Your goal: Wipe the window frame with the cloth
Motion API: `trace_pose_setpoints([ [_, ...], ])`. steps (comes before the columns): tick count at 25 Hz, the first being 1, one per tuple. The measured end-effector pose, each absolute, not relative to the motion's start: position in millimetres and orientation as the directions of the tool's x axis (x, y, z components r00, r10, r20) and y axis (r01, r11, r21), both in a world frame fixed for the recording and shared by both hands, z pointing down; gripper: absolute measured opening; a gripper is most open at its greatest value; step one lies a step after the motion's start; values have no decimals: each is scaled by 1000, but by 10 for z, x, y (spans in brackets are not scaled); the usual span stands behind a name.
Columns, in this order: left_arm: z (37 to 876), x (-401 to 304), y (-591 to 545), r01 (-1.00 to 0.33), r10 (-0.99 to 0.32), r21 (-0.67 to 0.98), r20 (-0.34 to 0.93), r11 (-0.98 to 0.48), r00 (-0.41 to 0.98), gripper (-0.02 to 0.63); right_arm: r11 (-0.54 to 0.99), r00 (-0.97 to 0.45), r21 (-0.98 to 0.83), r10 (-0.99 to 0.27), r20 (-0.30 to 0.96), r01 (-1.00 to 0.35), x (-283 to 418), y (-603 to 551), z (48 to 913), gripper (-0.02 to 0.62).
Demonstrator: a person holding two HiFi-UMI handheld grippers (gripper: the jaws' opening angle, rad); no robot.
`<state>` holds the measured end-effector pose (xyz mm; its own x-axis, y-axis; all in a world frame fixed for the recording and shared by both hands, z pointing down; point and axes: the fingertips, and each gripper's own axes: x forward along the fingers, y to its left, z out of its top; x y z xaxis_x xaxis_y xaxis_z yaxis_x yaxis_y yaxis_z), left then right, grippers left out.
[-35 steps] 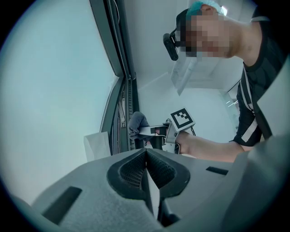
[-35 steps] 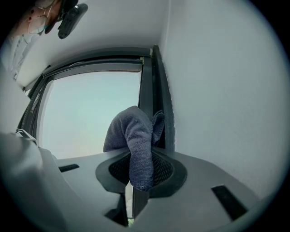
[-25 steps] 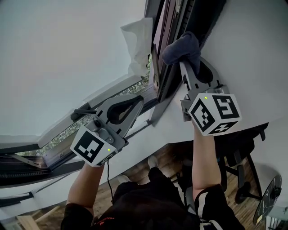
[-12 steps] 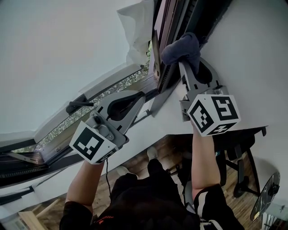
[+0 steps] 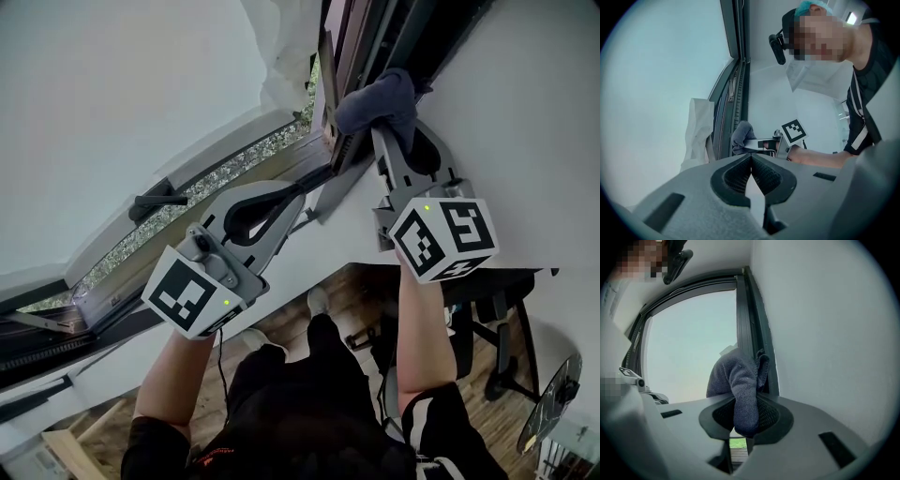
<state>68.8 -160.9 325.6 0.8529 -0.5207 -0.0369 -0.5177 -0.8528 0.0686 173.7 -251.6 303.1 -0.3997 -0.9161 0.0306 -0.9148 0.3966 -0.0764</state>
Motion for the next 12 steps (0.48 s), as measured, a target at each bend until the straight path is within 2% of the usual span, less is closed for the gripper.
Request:
trace_pose_setpoints([
  [12,3642,711,-1653,-520,-522,120,12,-846,853,20,392,-405,-129,-909,97,-911,1761,-2537,3645,60],
])
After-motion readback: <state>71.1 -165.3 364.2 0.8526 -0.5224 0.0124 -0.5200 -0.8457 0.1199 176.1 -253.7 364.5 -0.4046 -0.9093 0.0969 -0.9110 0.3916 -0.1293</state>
